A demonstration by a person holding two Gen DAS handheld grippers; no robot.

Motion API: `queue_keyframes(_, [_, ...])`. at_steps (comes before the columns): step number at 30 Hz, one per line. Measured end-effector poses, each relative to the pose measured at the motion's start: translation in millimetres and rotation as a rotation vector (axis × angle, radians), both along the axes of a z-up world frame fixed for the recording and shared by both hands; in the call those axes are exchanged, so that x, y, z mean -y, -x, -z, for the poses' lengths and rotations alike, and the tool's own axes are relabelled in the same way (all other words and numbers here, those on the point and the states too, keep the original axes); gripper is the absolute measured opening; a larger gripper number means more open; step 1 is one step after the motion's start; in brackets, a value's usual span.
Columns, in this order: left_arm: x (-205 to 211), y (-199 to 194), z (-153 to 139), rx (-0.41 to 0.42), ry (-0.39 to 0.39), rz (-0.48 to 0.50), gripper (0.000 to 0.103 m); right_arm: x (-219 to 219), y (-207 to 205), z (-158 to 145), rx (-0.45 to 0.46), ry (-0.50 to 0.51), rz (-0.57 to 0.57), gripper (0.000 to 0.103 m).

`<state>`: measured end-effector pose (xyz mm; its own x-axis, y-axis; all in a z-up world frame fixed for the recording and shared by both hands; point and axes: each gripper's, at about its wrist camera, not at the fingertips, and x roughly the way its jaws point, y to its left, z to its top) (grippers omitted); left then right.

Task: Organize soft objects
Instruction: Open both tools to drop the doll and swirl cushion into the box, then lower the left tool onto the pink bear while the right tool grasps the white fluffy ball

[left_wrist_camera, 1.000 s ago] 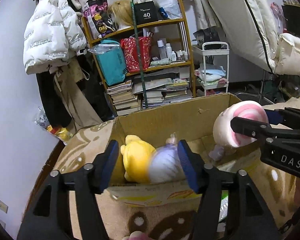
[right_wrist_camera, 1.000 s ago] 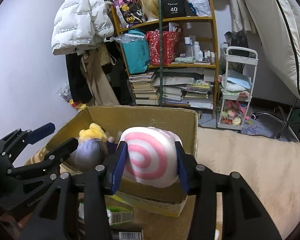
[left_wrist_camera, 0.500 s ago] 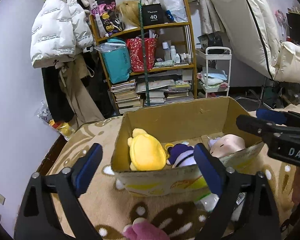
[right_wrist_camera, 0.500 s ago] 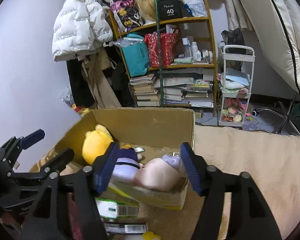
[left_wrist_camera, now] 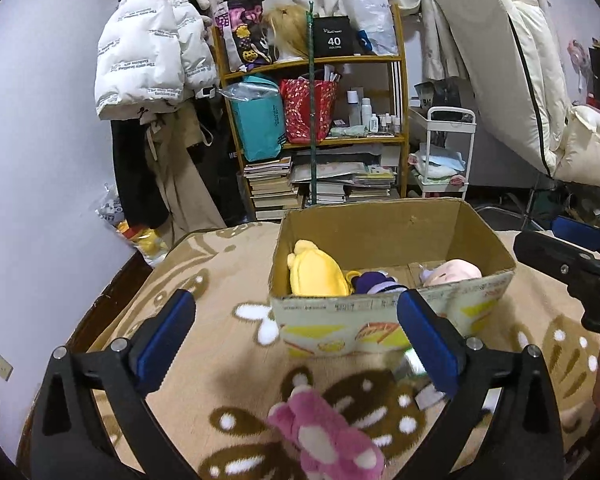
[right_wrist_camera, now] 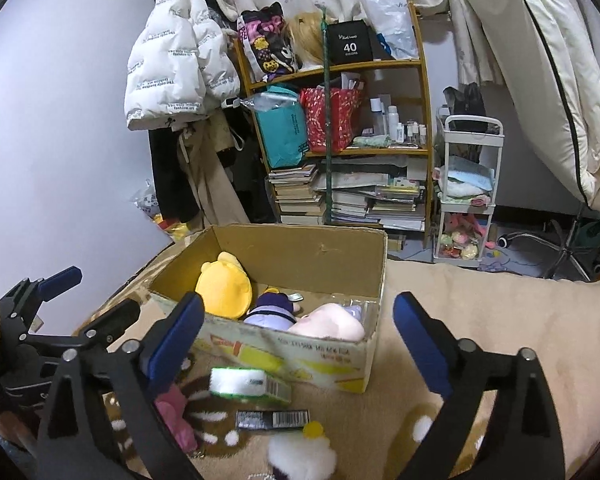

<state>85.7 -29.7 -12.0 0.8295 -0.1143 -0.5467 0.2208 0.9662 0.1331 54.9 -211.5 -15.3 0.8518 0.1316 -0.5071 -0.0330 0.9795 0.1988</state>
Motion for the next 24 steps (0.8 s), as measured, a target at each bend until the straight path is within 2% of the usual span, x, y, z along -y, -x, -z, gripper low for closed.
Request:
queue_keyframes(7, [-10.9, 24.2, -4.8, -0.021, 0.031, -0.011, 0.100, -6.0, 17.3, -2.2, -0.017, 0.030, 0.007, 0.102])
queue_keyframes(24, [-29.0, 64.4, -9.9, -0.080, 0.038, -0.012, 0.100, -25.5, 64.9, -4.9, -0.042, 0.076, -0.014, 0.103])
